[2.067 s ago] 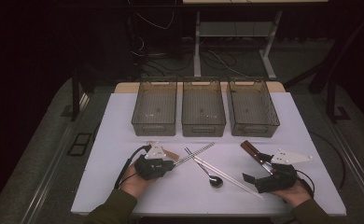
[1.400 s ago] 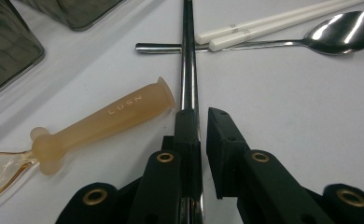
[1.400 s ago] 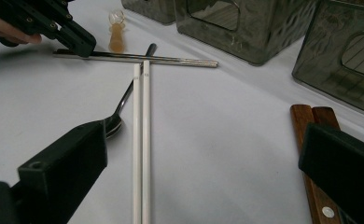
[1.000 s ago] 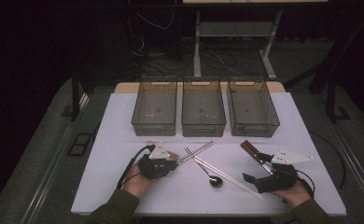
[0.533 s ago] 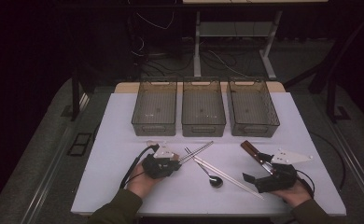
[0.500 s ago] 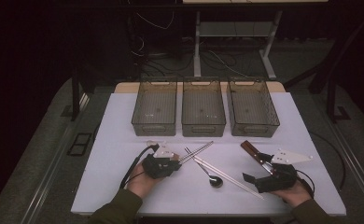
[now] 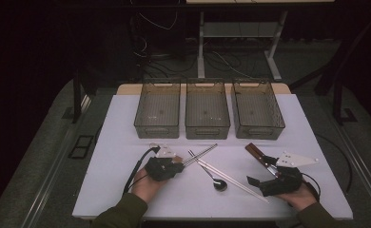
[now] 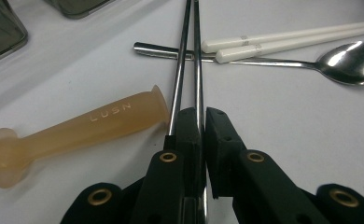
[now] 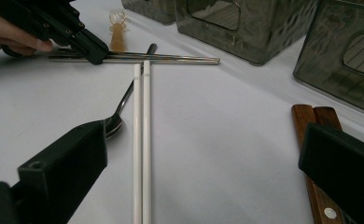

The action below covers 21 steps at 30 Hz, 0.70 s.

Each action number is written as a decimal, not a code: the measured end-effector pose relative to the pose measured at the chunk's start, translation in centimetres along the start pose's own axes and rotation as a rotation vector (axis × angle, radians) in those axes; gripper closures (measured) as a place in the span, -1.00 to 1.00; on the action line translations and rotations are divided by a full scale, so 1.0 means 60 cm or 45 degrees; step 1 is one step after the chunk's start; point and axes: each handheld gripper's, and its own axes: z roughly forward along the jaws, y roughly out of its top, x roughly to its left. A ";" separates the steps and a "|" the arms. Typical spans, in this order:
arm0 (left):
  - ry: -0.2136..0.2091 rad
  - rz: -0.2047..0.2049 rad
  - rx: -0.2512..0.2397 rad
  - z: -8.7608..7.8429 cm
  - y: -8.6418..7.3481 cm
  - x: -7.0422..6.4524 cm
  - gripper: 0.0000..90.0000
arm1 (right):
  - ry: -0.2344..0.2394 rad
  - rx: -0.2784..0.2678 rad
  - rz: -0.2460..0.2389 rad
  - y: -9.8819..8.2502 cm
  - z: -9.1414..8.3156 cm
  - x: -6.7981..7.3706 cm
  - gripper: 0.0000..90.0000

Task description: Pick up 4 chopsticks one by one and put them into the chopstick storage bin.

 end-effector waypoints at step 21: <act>-0.003 -0.021 -0.017 -0.015 0.010 -0.006 0.89 | -0.001 -0.002 0.000 0.000 -0.002 0.000 -0.97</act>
